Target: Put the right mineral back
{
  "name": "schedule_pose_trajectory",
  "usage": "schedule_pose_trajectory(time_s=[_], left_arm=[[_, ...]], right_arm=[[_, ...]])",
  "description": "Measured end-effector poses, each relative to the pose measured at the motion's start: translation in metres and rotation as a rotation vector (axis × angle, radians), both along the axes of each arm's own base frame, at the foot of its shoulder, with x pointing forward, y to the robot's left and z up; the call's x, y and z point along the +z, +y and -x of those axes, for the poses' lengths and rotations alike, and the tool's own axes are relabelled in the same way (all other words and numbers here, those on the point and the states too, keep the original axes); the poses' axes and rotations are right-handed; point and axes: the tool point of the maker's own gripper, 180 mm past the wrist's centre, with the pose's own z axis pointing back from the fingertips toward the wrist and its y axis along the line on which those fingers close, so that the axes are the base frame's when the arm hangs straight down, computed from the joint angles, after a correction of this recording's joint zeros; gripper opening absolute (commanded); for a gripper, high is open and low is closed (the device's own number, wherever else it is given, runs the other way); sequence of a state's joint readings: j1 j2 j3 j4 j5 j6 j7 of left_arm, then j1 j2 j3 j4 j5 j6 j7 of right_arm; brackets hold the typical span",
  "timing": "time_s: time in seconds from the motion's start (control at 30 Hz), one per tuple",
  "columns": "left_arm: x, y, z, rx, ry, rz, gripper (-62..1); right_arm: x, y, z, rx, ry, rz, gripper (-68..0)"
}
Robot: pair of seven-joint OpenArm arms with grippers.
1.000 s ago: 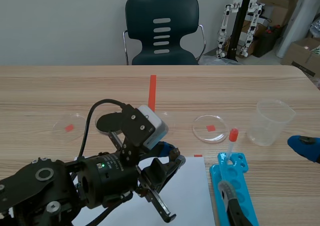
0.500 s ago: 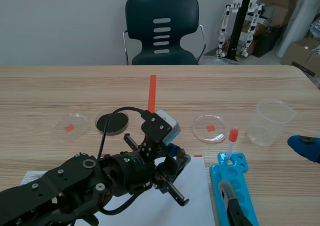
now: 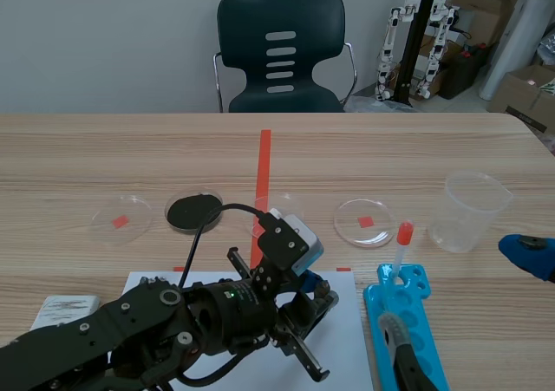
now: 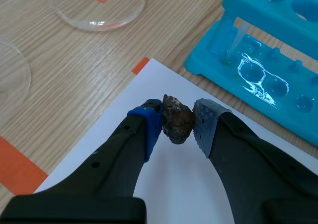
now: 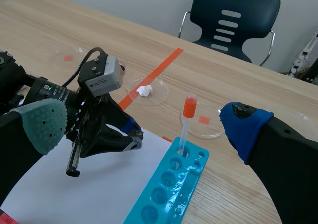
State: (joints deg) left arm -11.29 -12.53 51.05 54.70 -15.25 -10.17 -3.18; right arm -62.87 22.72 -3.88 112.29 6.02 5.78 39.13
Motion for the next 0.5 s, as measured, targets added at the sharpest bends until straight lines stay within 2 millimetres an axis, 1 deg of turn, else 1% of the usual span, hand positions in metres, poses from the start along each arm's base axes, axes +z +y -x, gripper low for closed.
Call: schedule_pose_trajectory(time_s=[0.27, 0.5], left_arm=[[-0.0094, -0.0090, 0.0072, 0.000, 0.027, 0.011, -51.7], [-0.0108, -0.0074, 0.0025, 0.013, 0.021, 0.002, -51.7]], right_arm=[[0.0000, 0.0000, 0.0000, 0.000, 0.000, 0.000, -2.0], [0.0000, 0.0000, 0.0000, 0.000, 0.000, 0.000, -2.0]])
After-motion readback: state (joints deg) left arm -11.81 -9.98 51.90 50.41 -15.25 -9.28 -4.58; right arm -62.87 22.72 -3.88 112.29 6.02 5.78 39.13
